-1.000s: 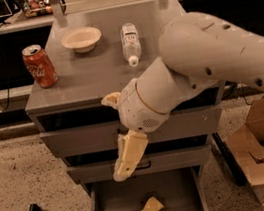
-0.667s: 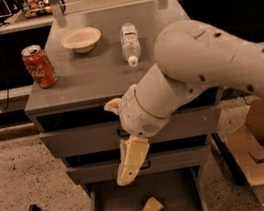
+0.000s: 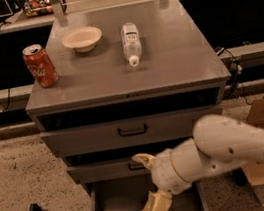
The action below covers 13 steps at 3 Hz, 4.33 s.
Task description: Pick sponge from bottom drawer and place on counter
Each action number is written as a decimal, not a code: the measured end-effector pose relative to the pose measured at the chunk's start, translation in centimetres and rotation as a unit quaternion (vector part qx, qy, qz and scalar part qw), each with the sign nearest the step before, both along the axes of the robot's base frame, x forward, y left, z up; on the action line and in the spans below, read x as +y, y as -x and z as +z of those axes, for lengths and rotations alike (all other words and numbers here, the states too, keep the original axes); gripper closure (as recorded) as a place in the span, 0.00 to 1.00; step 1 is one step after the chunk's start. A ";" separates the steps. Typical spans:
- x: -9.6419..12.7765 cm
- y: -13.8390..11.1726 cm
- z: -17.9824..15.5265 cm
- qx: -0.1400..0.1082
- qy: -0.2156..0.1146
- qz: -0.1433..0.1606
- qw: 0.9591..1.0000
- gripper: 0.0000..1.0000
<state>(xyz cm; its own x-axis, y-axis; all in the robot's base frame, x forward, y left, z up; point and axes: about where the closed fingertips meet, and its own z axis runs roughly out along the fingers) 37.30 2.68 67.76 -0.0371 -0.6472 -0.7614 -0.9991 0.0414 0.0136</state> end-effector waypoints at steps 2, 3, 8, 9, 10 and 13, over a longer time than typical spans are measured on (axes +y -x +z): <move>-4.1 0.6 -9.0 -0.025 -0.066 -0.044 0.997 0.00; -4.0 0.6 -9.1 -0.025 -0.066 -0.044 0.997 0.00; -8.2 -2.0 -23.3 -0.040 -0.039 -0.017 0.998 0.00; -6.3 -3.7 -28.9 0.002 -0.021 0.027 0.999 0.00; -2.7 -6.6 -38.5 0.028 0.002 0.051 0.998 0.00; -5.9 -8.6 -43.3 -0.038 0.000 -0.027 0.999 0.00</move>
Offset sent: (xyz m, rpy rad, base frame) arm -0.0005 -0.0345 -0.0576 0.0719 -0.0365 -0.0973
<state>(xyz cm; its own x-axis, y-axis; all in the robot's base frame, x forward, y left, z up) 45.91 -3.22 24.46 -0.0137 -0.6455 -0.7636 -0.9935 0.0951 -0.0626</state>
